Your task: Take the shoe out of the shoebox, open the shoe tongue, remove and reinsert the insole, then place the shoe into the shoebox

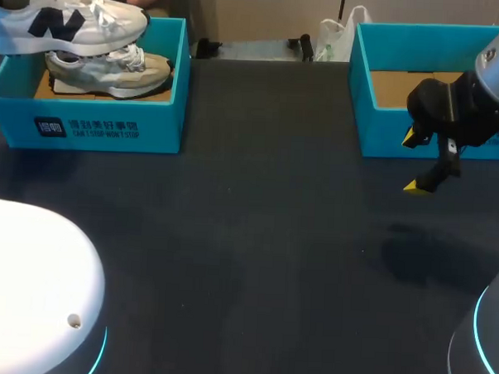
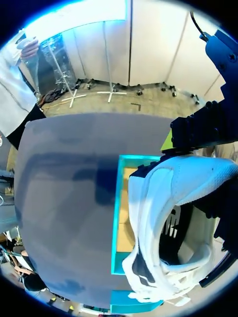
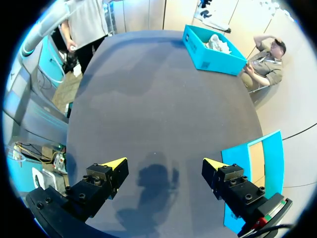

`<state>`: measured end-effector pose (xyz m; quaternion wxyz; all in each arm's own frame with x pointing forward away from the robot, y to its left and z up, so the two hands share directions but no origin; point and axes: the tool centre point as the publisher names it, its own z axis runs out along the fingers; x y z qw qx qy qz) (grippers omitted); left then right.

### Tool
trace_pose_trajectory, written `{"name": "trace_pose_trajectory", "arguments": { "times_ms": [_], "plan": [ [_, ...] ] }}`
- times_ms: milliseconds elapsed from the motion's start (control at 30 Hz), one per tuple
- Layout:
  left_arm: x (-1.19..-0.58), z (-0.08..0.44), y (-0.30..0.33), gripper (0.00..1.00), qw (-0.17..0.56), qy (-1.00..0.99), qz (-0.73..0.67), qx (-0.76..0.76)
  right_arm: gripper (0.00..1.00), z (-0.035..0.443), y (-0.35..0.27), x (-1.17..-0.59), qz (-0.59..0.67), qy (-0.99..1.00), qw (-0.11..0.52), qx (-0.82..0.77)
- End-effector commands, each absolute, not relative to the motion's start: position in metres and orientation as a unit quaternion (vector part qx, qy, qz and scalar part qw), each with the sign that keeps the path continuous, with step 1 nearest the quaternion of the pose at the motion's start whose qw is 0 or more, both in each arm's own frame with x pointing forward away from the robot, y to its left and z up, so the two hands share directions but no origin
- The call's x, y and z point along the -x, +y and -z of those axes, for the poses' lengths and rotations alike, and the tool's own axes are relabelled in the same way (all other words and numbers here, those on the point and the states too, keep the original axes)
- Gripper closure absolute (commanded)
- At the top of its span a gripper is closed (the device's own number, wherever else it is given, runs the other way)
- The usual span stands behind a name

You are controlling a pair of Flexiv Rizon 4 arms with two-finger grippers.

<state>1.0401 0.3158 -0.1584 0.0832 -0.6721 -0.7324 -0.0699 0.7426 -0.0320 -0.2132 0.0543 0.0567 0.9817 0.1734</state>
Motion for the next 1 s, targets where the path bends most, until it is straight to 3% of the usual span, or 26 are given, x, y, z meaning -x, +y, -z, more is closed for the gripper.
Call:
{"name": "trace_pose_trajectory", "arguments": {
  "times_ms": [33,1000],
  "plan": [
    [-0.995,0.147,0.303,1.0,0.056,-0.728,0.108,0.675,0.0,0.214,-0.032,-0.742,-0.173,0.982,0.055,-0.057],
    [-0.881,0.15,0.183,1.0,0.063,-0.742,0.091,0.661,0.0,0.214,-0.032,-0.742,-0.173,0.982,0.055,-0.057]
  ]
}}
